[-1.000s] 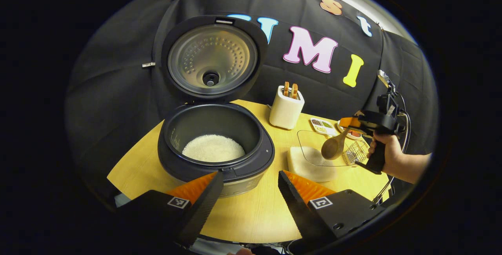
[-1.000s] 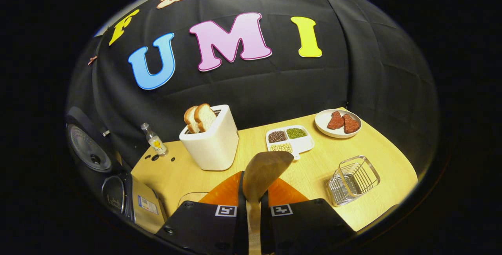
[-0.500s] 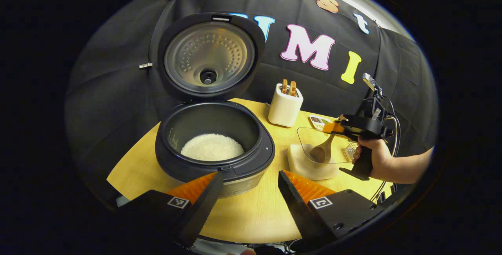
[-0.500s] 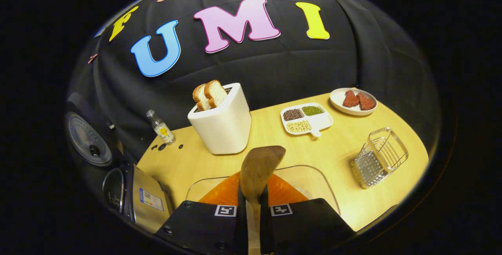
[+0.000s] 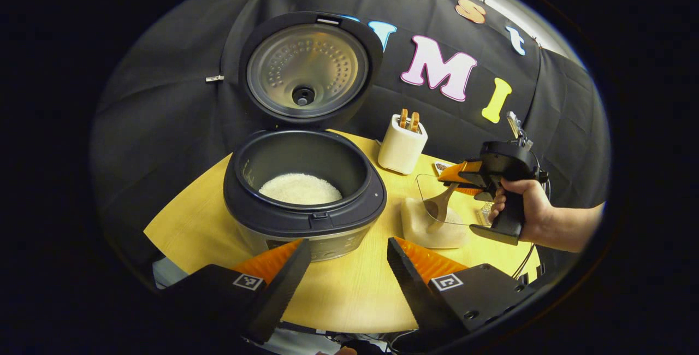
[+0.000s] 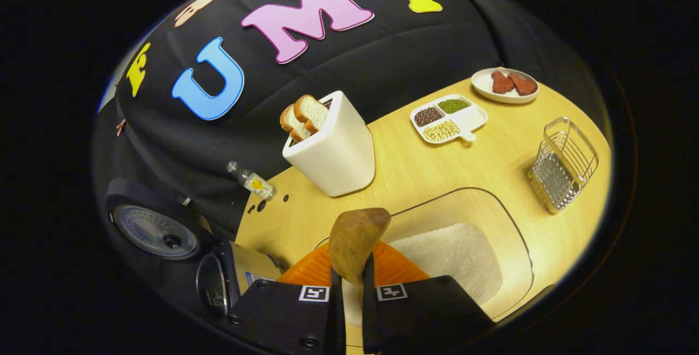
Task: Close the left gripper, press the button to open the rice cooker; take a wooden spoon from the chopstick holder with the right hand, scoop a spoonful of rice and pour it into the rice cooker, then put the wooden spoon back into the chopstick holder.
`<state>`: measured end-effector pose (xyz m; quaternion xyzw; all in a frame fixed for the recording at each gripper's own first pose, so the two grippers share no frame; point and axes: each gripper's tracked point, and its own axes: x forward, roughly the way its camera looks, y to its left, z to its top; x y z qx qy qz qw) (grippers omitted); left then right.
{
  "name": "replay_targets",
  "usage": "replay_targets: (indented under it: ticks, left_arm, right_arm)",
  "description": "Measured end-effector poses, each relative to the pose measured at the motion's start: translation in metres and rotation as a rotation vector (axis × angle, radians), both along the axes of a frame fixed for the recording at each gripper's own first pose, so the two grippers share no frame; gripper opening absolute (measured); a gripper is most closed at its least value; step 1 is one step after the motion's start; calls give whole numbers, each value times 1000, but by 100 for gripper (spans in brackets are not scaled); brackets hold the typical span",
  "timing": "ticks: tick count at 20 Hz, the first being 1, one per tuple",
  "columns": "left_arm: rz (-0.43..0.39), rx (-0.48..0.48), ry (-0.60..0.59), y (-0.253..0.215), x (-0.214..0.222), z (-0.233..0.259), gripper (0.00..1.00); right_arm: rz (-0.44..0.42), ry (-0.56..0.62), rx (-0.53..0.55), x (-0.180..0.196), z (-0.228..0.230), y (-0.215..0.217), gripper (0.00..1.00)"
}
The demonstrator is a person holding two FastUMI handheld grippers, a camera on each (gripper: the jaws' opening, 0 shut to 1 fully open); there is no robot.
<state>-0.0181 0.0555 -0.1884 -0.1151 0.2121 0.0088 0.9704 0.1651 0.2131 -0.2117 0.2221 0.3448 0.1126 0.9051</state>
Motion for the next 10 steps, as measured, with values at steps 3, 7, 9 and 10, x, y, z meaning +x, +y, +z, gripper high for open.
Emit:
replay_targets:
  ticks: [3,7,9,10]
  left_arm:
    - [7,8,-6,1,-2,3,95]
    - [13,11,-10,-2,-6,6,95]
    - [14,18,-11,-3,-7,6,95]
    - [14,22,-13,-4,-8,6,95]
  right_arm:
    - [2,13,33,-5,5,3,17]
    - [-15,22,69,-6,11,-10,17]
    - [-59,41,103,-6,12,-25,17]
    - [-85,50,115,-6,11,-34,16]
